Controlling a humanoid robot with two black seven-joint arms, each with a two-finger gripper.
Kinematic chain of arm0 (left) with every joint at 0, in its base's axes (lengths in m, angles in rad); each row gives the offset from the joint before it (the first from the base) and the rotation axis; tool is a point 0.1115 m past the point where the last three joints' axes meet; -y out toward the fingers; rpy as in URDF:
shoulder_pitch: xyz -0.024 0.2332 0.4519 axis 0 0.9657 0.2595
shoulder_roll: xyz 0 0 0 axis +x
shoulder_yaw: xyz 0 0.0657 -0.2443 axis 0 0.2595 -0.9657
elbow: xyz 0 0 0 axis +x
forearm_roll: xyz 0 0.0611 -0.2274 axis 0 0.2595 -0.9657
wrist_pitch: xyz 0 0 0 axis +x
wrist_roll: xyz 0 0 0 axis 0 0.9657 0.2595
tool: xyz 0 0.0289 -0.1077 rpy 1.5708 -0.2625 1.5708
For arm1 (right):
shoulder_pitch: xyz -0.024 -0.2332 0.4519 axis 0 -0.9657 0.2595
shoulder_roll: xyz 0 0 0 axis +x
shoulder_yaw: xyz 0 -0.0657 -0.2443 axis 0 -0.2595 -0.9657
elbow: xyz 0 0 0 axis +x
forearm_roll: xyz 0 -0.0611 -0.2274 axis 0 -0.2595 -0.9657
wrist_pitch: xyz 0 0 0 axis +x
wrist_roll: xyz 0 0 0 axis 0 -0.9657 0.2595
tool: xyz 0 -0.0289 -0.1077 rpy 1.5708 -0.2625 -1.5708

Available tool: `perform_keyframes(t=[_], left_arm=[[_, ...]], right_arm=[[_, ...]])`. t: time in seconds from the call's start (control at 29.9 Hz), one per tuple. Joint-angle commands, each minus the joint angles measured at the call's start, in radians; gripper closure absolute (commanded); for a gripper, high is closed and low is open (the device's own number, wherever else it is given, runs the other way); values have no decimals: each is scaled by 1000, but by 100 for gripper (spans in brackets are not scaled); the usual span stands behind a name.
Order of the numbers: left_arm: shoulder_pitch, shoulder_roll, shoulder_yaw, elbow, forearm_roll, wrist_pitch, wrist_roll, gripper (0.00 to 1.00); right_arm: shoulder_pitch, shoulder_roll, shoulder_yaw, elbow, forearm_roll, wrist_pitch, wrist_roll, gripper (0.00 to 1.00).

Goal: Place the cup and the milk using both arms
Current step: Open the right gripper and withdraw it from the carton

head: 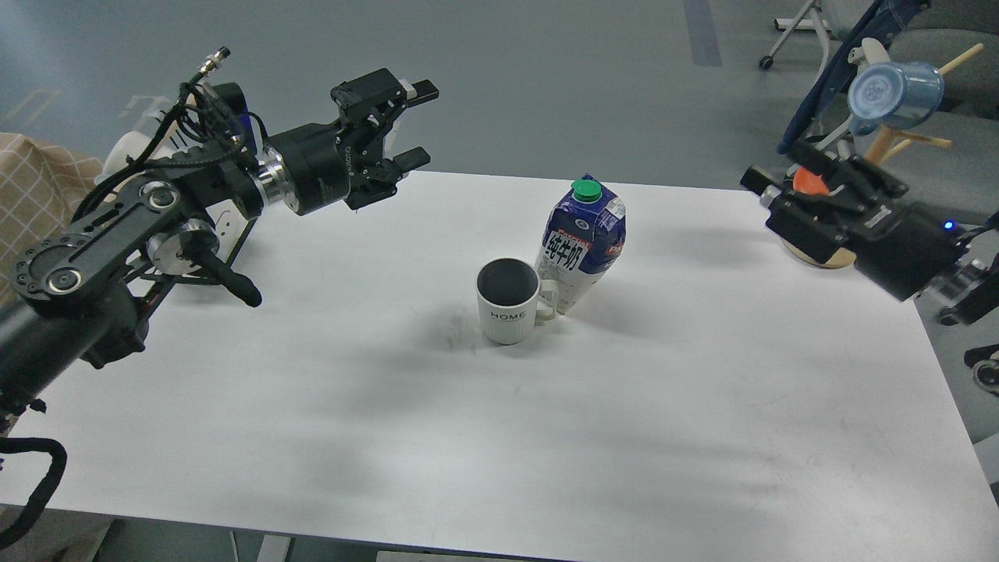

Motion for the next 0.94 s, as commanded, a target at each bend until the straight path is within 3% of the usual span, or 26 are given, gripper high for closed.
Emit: perform_keyframes(t=[0.0,0.1,0.23,0.37,0.5,0.7,0.9], left_arm=[[-2,-28,-60,11,-4,15,-4,3],[-6,-46,-114,21,-5,29,-5,3],[-26,-99,-151,87,-7,34,-50,3],[-61,-153,-159,161,-30,46,-80,3],[-103,-210,-182,286,-209,51,-80,3],[-127,-262,-179,446,-278,9,-82,2],[-120,-304,-185,511,-286,-3,-88,2]], right_arm=[[83,-1,108,-32,170,204,0,0],[132,15,177,-111,265,347,0,0],[229,196,245,-342,445,534,0,0],[292,351,246,-536,568,585,0,0],[338,531,246,-722,768,663,0,0],[330,753,252,-852,841,686,0,0],[307,865,269,-929,844,683,0,0]])
